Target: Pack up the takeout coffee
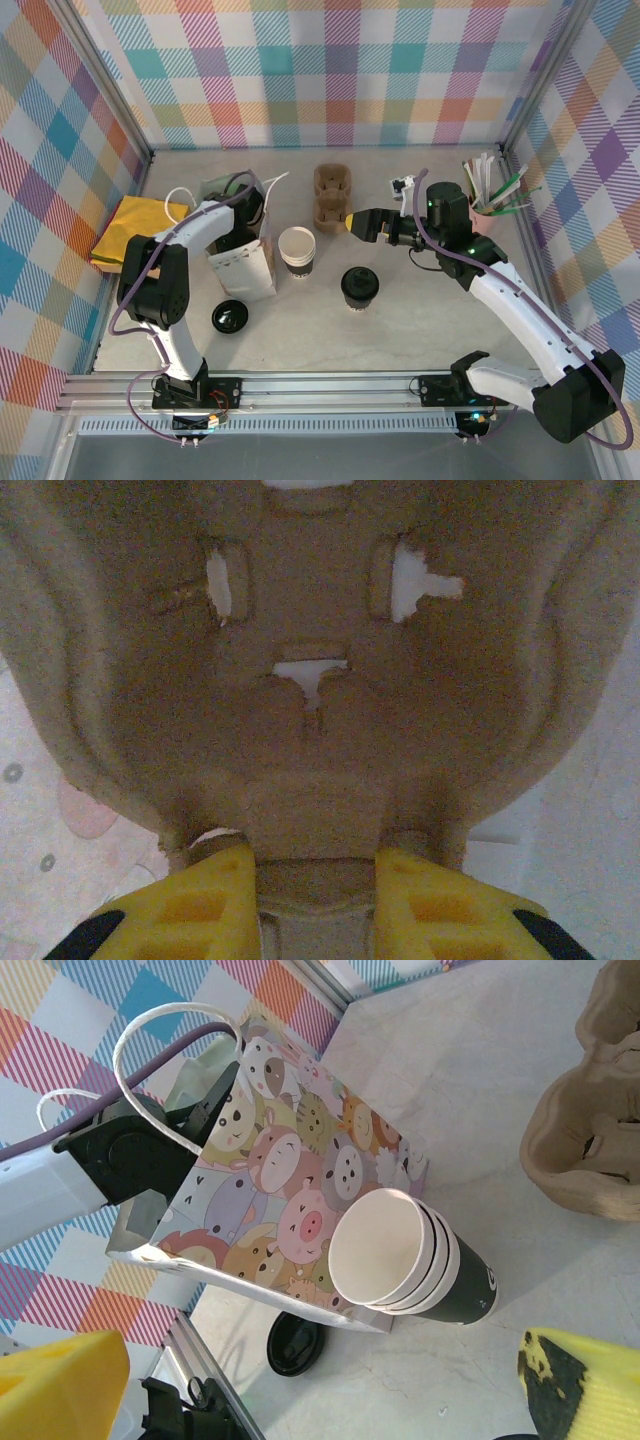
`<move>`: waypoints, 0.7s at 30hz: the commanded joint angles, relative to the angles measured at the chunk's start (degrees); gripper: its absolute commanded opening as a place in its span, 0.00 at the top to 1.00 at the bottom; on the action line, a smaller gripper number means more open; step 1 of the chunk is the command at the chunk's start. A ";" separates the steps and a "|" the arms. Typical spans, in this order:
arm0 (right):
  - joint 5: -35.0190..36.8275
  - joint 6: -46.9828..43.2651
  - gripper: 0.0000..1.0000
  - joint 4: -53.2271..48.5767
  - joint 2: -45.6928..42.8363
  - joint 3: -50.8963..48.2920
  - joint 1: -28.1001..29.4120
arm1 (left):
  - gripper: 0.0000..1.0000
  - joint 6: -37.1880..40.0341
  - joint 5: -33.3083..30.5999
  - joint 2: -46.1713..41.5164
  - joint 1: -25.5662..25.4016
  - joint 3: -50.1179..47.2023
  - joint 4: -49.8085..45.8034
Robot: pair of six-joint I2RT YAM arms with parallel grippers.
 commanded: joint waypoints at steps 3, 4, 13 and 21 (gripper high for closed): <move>0.45 -1.03 0.01 -0.38 -0.82 -0.08 0.20 | 0.73 -0.34 -0.04 1.21 0.74 -2.21 1.37; 0.45 -1.11 0.01 -0.26 -0.74 -0.08 0.23 | 0.73 -0.28 0.06 1.21 0.74 -2.40 1.54; 0.35 -1.13 0.01 -0.27 -0.38 0.19 0.28 | 0.73 0.16 -0.50 2.48 0.74 -3.45 2.66; 0.41 -1.25 0.01 -0.37 -0.38 0.19 0.28 | 0.72 0.27 -0.92 3.69 0.74 -3.93 3.60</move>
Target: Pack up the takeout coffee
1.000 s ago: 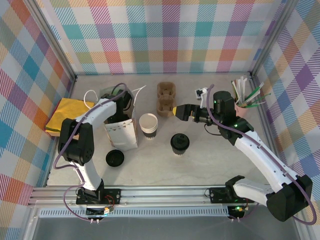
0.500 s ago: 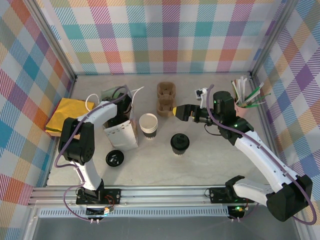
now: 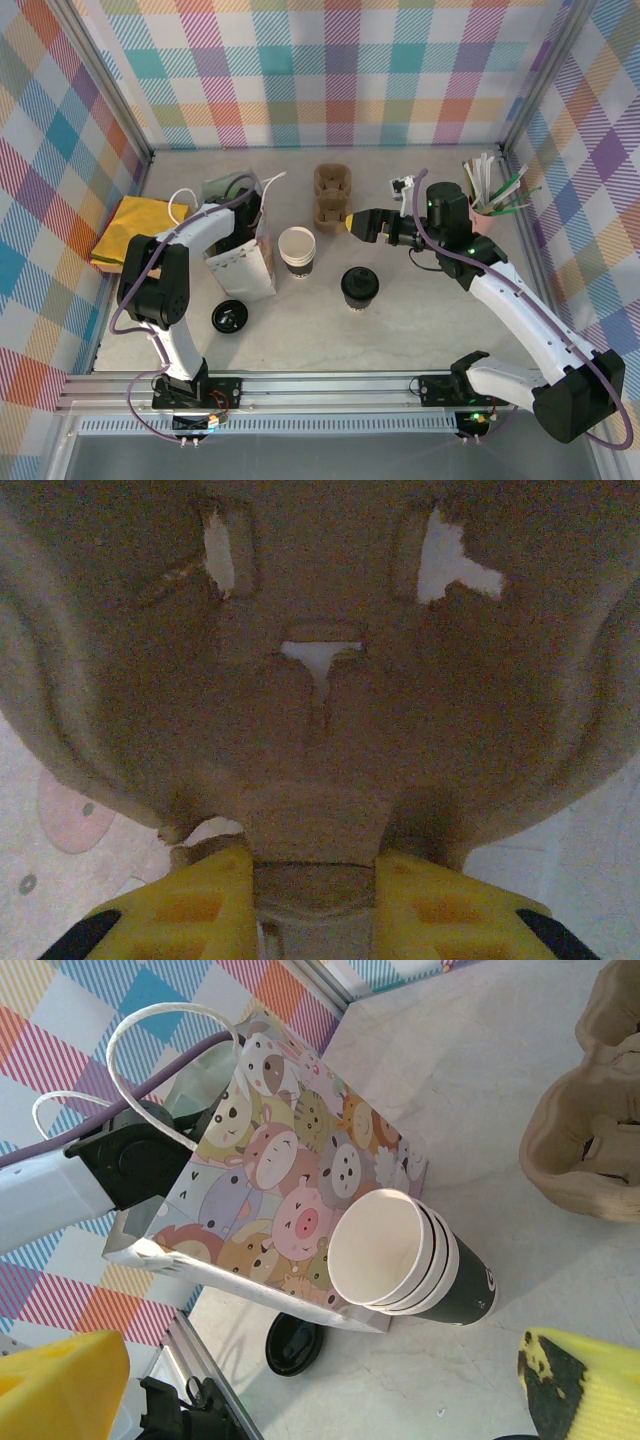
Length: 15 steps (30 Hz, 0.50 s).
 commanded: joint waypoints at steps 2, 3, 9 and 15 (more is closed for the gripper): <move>0.49 -1.07 0.01 -0.64 -0.42 0.36 0.22 | 0.72 0.27 -0.83 3.46 0.74 -2.08 2.02; 0.45 -1.18 0.01 -0.79 -0.54 0.44 0.20 | 0.71 0.27 -0.79 3.58 0.74 -1.98 2.10; 0.55 -1.05 0.01 -0.32 -0.65 -0.28 0.26 | 0.70 0.23 -0.64 4.07 0.74 -2.07 2.25; 0.45 -1.09 0.01 -0.27 -0.55 0.09 0.26 | 0.69 0.32 -0.81 4.24 0.74 -2.24 2.30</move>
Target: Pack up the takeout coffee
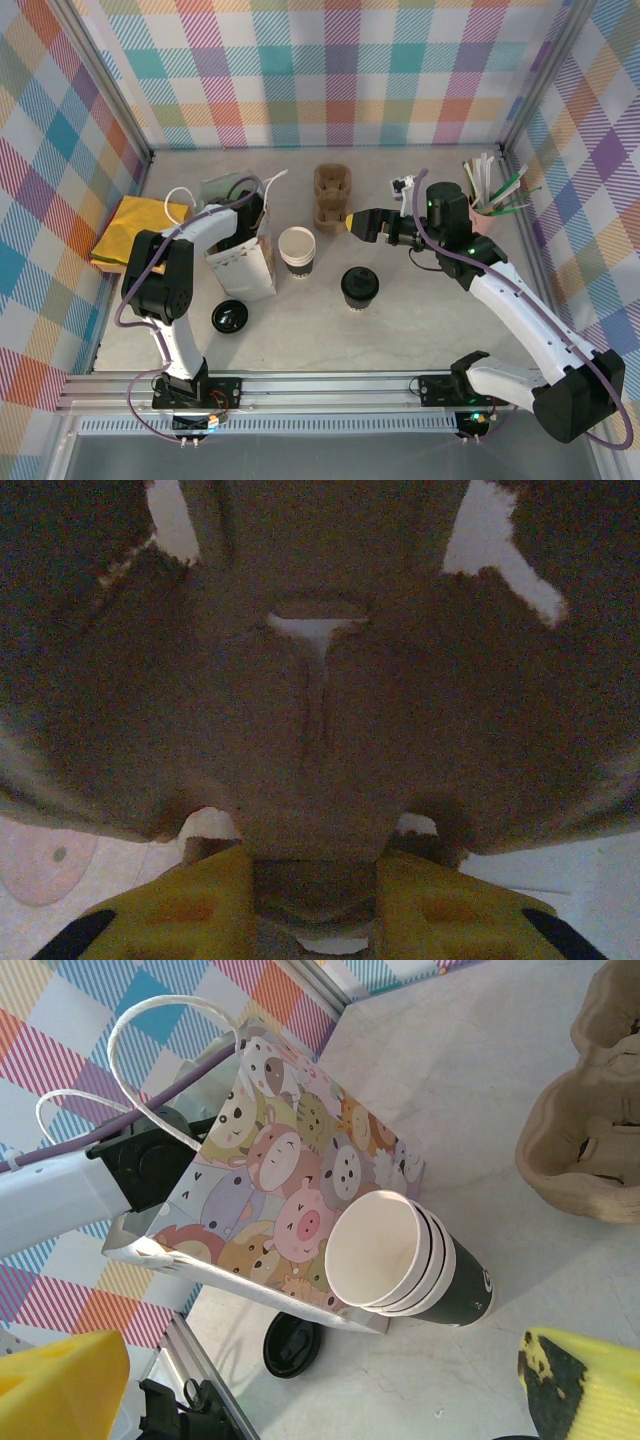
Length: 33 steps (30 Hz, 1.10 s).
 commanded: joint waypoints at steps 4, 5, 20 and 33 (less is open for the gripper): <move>0.15 -1.05 0.01 -0.33 -0.73 -0.08 0.24 | 0.69 0.16 -0.17 2.65 0.72 -2.22 1.10; 0.13 -1.03 0.01 -0.35 -0.78 -0.17 0.25 | 0.69 0.16 -0.15 2.76 0.72 -2.31 1.20; 0.47 -1.15 0.01 -0.65 -1.00 -0.08 0.27 | 0.67 0.24 0.03 4.09 0.72 -3.56 2.67; 0.47 -1.19 0.01 -0.78 -1.25 -0.26 0.25 | 0.63 0.60 -0.30 4.76 0.72 -3.63 2.60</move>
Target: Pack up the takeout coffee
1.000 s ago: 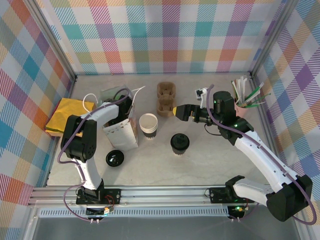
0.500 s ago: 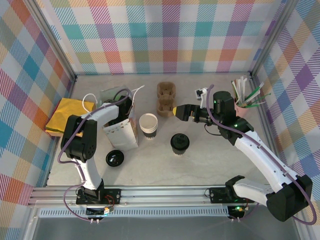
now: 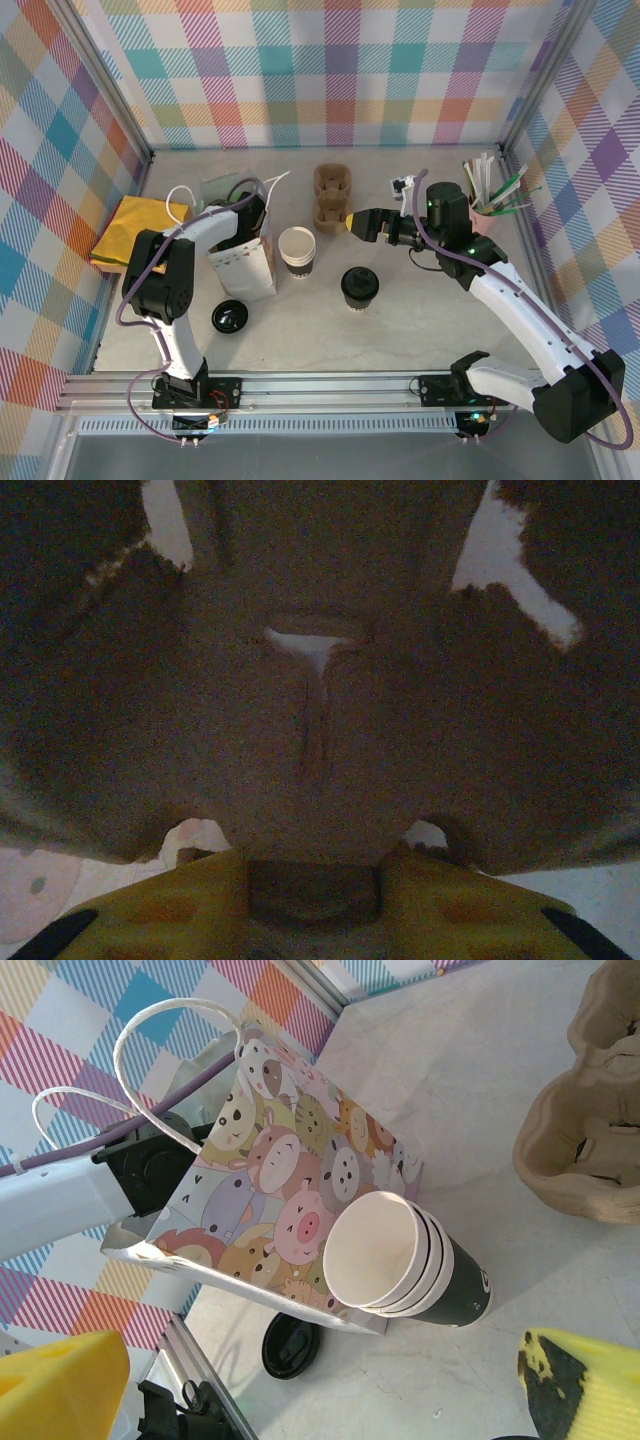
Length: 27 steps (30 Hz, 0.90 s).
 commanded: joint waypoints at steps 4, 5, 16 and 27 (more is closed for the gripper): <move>0.35 -1.23 0.01 -0.88 -1.26 -0.25 0.26 | 0.63 0.58 0.04 4.57 0.72 -2.47 0.79; 0.40 -1.23 0.01 -0.90 -1.26 -0.26 0.25 | 0.63 0.58 -0.02 4.63 0.72 -2.47 0.79; 0.26 -1.23 0.01 -0.90 -1.26 -0.13 0.27 | 0.62 0.82 -0.29 4.91 0.72 -2.03 0.44; 0.46 -1.50 0.01 -1.06 -1.61 -0.09 0.23 | 0.62 0.65 -0.20 5.26 0.72 -1.25 -0.07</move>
